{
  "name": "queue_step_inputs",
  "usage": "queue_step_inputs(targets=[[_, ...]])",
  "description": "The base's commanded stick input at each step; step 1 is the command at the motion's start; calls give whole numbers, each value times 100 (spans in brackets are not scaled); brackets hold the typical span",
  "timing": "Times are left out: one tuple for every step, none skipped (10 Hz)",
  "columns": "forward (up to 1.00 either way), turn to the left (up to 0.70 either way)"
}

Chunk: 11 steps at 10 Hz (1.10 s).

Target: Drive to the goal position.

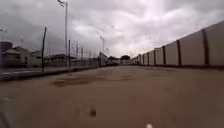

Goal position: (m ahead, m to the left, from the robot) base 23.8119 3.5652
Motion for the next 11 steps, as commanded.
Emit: queue_step_inputs(targets=[[100,0],[100,0],[100,0],[100,0],[100,0],[100,0],[100,0],[100,0],[100,0],[100,0],[100,0]])
